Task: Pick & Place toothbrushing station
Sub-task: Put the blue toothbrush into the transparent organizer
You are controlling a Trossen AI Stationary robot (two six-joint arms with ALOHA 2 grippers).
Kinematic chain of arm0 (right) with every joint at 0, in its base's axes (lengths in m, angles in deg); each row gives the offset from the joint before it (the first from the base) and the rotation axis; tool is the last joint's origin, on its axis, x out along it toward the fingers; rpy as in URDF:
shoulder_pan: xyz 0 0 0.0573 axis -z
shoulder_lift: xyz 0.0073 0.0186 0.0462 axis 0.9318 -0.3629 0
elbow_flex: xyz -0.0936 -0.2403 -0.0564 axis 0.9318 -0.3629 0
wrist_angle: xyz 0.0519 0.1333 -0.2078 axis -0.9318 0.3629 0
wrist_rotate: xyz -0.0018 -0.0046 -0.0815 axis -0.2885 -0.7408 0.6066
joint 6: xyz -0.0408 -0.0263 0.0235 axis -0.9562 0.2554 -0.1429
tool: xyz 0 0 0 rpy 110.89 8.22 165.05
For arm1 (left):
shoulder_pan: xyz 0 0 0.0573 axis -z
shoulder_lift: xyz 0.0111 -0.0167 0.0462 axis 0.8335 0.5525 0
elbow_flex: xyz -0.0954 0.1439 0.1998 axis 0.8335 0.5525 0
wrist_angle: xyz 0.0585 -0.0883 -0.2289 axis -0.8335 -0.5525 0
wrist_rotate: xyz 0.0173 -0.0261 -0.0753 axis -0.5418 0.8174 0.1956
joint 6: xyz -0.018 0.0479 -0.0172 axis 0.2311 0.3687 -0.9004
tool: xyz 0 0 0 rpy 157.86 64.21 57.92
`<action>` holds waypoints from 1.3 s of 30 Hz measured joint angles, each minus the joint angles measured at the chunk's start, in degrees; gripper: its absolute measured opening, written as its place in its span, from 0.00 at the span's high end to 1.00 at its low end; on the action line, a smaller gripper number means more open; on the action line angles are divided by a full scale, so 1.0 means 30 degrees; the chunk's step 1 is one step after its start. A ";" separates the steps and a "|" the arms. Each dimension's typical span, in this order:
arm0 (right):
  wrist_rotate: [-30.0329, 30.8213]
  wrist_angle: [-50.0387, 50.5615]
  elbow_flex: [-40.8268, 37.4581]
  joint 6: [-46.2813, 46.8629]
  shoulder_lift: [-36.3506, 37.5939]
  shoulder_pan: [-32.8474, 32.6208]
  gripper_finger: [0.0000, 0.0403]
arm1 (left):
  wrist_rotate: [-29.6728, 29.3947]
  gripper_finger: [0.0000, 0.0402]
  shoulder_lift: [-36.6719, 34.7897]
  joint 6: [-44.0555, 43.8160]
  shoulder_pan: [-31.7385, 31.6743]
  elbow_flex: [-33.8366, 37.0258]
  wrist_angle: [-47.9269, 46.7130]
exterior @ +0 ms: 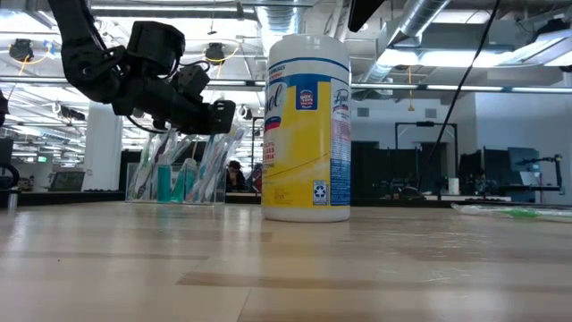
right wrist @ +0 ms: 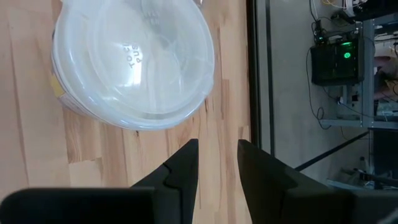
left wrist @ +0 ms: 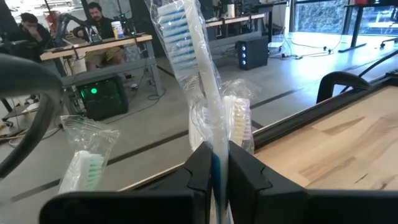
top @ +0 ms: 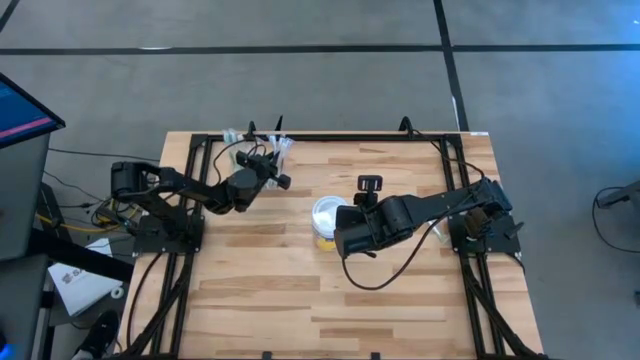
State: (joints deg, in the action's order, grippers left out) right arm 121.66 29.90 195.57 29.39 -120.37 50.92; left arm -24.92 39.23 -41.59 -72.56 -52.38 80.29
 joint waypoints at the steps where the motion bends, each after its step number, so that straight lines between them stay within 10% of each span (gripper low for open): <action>1: 0.0000 -0.0007 0.0000 0.0001 0.0000 0.0000 0.75 | 0.0000 0.95 0.0000 0.0000 0.0000 0.0006 0.0000; 39: -0.0007 -0.0118 0.0000 0.0052 0.0000 0.0000 0.75 | 0.0791 0.92 0.2073 -0.1656 0.0233 0.0042 -0.0104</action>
State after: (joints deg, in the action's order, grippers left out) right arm 121.64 29.54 195.57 29.55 -120.37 50.92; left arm -22.55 45.45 -46.56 -71.86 -52.25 79.98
